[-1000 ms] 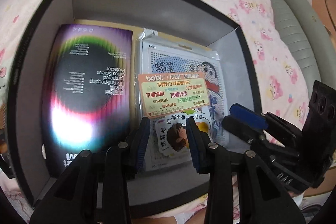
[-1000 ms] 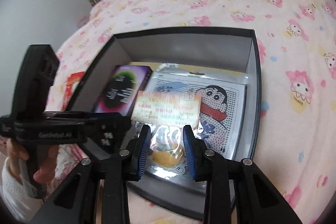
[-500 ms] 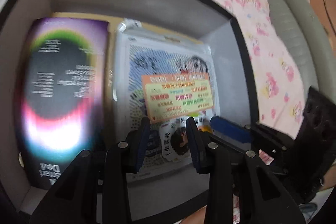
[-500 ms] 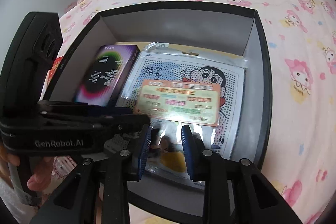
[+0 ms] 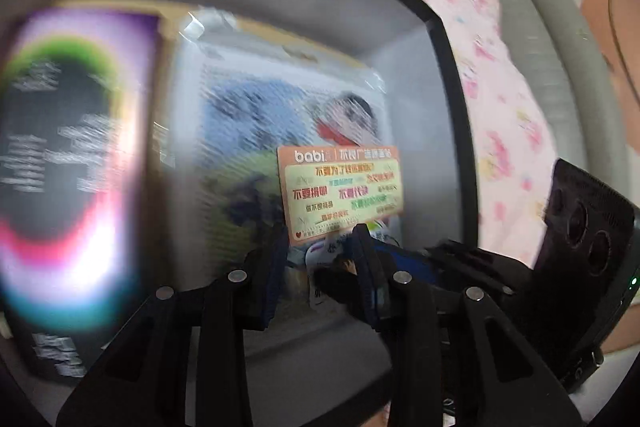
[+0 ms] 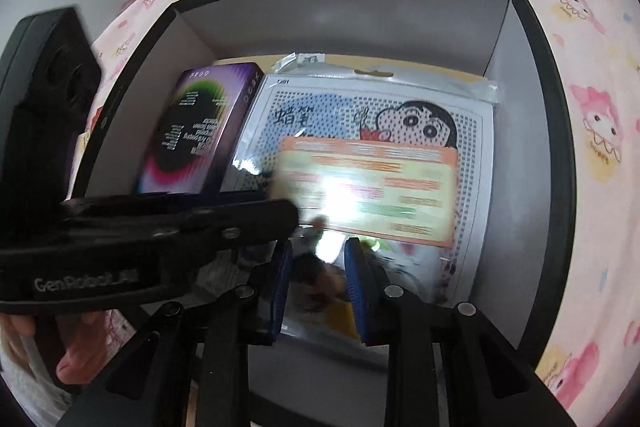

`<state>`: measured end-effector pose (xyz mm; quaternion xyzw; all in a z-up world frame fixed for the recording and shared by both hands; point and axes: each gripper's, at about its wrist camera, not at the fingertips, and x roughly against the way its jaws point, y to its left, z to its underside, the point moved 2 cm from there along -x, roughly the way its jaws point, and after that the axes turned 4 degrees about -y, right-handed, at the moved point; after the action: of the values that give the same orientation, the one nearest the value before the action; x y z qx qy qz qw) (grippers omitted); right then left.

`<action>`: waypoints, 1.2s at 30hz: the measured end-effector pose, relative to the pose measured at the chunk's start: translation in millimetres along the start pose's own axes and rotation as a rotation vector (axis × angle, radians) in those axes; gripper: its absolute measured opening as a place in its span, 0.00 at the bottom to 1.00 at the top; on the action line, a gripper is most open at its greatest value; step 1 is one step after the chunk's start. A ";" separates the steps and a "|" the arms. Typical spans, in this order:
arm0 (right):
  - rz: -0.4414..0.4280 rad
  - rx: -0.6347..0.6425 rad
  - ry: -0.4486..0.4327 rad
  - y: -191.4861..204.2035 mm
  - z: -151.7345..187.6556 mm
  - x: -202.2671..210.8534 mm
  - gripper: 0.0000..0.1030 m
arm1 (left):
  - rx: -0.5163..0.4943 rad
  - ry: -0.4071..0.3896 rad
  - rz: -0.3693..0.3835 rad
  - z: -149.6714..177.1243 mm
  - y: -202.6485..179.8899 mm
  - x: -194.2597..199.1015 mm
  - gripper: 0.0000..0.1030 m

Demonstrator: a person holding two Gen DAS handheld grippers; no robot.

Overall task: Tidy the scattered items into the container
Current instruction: 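Lower the stickers onto the bead-art kit and open the left gripper, then withdraw the left gripper from the box toward the red envelope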

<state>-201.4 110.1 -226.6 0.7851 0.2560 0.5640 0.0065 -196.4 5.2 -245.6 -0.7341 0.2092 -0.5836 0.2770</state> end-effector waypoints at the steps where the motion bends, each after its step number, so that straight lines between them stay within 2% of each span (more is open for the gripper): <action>1: -0.006 -0.009 0.002 -0.9 0.6 1.2 0.24 | 0.002 -0.001 0.005 -0.1 -0.4 2.0 0.32; 5: 0.006 -0.015 -0.046 -3.2 -1.3 16.1 0.24 | 0.022 -0.081 0.017 -3.2 3.5 27.0 0.32; 8: 0.007 -0.018 -0.062 -11.0 -14.4 22.5 0.24 | 0.031 -0.123 -0.068 -14.4 9.4 36.5 0.32; 13: 0.045 -0.038 -0.053 -13.4 -50.9 10.3 0.24 | 0.055 -0.086 -0.118 -27.0 9.6 22.1 0.31; 15: 0.071 -0.037 -0.048 -12.7 -54.1 3.4 0.24 | 0.047 -0.073 -0.139 -23.9 4.8 15.6 0.24; 17: 0.077 -0.028 -0.038 -10.3 -51.3 -0.9 0.21 | 0.045 -0.064 -0.158 -21.8 3.1 12.3 0.22; 23: 0.120 0.009 -0.066 -9.3 -36.0 10.0 0.16 | 0.093 -0.017 -0.097 -3.6 11.7 9.7 0.17; 27: 0.159 0.034 -0.094 -9.4 -32.0 14.6 0.15 | 0.121 0.023 -0.001 3.3 16.7 4.3 0.17; 29: 0.153 0.036 -0.102 -7.6 -28.0 19.7 0.15 | 0.109 0.000 0.005 5.0 16.7 11.3 0.17; 31: 0.141 0.036 -0.102 -5.5 -24.8 21.3 0.15 | 0.081 -0.054 0.026 6.9 11.6 25.6 0.17; 34: 0.157 0.026 -0.129 -8.5 -14.0 36.6 0.15 | 0.012 -0.134 -0.014 15.0 -1.6 50.1 0.17; 36: 0.159 -0.002 -0.161 -7.9 -9.2 48.3 0.15 | -0.035 -0.174 -0.038 21.9 -15.0 65.5 0.21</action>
<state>-201.5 134.2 -183.0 0.8457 0.1911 0.4980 -0.0167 -160.2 -21.1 -190.9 -0.7905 0.1803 -0.5193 0.2701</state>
